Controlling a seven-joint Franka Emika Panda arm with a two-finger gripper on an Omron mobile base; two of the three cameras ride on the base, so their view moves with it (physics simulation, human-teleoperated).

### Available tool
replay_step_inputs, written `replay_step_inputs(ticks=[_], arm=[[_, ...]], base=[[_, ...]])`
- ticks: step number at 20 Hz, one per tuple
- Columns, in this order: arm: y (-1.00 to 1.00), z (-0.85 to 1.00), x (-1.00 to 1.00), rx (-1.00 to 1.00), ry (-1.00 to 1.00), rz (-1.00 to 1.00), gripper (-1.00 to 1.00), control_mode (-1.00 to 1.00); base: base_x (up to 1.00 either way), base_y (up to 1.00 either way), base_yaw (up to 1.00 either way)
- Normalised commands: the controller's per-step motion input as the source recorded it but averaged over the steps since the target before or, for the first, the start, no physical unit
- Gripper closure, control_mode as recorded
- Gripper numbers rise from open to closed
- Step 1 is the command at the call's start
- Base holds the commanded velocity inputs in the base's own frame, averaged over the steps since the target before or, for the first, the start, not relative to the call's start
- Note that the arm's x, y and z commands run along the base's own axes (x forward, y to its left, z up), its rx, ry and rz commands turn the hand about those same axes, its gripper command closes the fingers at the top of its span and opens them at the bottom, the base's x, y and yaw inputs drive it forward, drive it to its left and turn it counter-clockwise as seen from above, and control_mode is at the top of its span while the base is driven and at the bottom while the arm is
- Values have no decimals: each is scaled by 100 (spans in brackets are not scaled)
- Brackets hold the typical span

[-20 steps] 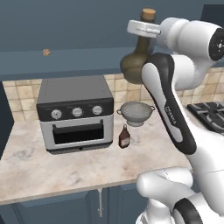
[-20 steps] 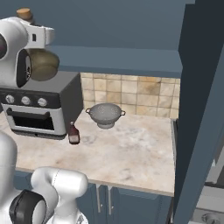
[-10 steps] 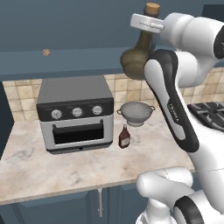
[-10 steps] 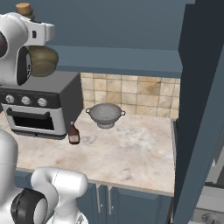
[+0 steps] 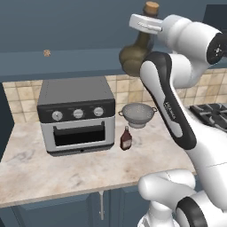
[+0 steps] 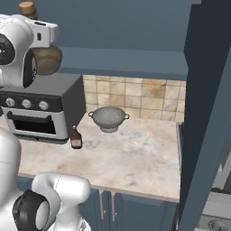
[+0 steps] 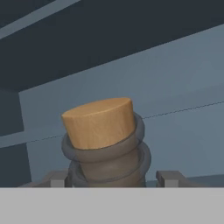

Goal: Pick the ketchup and oil and vinegar bottle from the counter and place them in the cabinet.

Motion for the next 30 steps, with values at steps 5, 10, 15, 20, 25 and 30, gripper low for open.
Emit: replay_step_inputs(ticks=[5, 10, 15, 20, 25, 30], arm=[[8, 16, 36, 0, 0, 0, 100, -100], [12, 7, 44, 0, 0, -1, 100, -100], [11, -1, 42, 0, 0, 0, 100, -100], [1, -9, 32, 0, 0, 0, 100, -100], [0, -14, 27, 0, 0, 0, 100, -100], [1, -3, 34, 0, 0, 0, 100, -100]], base=[[0, 0, 0], [0, 0, 0], [0, 0, 0], [0, 0, 0], [0, 0, 0], [0, 0, 0]])
